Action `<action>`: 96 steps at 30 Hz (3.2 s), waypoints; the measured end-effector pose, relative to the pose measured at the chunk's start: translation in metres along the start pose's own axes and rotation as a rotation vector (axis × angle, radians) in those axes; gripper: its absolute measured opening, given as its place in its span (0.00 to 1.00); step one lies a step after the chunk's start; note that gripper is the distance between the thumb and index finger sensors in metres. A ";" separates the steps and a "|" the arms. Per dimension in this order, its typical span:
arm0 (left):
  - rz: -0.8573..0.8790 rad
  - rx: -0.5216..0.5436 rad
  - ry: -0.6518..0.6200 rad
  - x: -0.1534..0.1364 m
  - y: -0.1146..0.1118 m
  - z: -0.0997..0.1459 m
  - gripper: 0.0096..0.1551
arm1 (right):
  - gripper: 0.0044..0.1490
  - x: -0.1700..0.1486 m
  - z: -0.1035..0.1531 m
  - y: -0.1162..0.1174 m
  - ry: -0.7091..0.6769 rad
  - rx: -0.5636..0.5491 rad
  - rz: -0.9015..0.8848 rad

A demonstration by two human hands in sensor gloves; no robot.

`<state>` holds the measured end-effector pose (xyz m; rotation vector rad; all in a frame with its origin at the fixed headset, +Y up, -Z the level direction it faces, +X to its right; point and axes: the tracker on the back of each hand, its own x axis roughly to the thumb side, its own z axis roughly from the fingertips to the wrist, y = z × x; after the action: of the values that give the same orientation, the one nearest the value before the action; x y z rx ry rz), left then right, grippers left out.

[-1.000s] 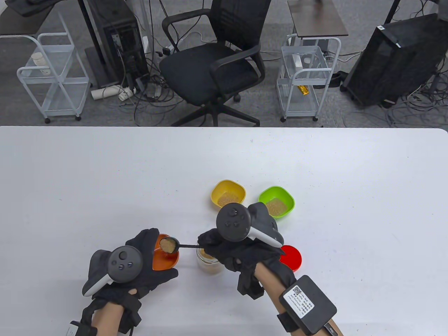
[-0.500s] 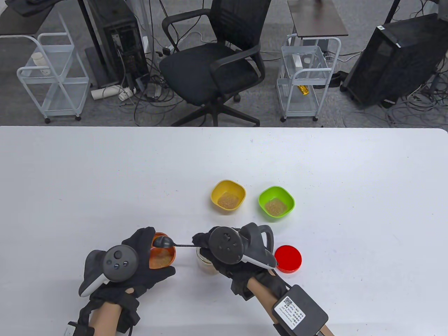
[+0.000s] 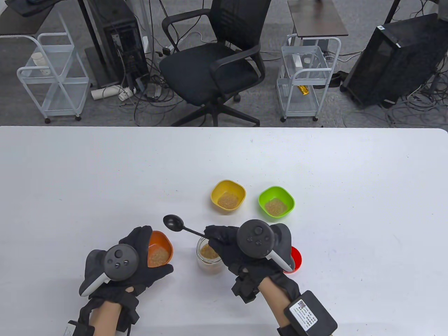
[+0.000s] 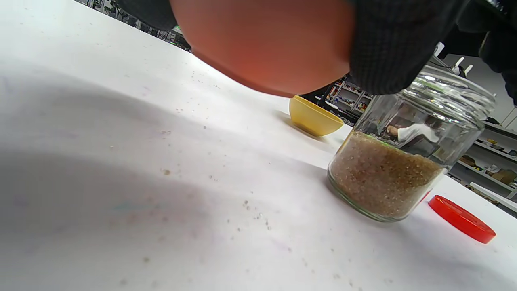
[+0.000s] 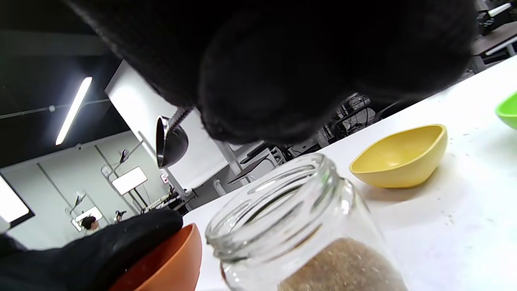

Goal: Scoop brown sugar granules from jar into dishes

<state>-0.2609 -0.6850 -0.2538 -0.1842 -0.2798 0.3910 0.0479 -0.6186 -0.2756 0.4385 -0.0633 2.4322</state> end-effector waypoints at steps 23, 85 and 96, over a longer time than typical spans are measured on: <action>-0.071 -0.068 0.029 0.004 -0.010 -0.016 0.72 | 0.23 -0.044 0.048 0.003 0.087 -0.115 -0.175; -0.031 -0.175 0.267 -0.059 0.014 -0.128 0.74 | 0.23 -0.072 0.064 -0.015 0.118 -0.239 -0.242; -0.351 -0.079 0.133 -0.020 0.029 -0.079 0.64 | 0.23 -0.074 0.060 -0.009 0.138 -0.205 -0.240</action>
<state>-0.2647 -0.6764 -0.3395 -0.2325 -0.1916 0.0199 0.1254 -0.6657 -0.2444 0.1740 -0.1879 2.1852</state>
